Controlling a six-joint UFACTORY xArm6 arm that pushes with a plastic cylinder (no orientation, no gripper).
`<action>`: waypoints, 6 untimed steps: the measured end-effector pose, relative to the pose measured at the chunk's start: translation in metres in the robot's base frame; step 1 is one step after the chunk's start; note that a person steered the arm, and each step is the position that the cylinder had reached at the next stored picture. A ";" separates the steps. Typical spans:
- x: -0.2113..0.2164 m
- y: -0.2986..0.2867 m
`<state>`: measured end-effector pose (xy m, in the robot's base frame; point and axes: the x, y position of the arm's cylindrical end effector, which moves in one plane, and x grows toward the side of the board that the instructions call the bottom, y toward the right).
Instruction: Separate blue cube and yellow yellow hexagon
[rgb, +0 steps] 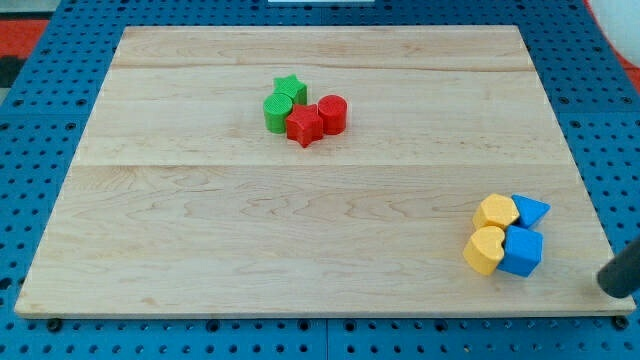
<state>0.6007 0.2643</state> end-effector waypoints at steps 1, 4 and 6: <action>-0.016 -0.058; -0.076 -0.115; -0.132 -0.133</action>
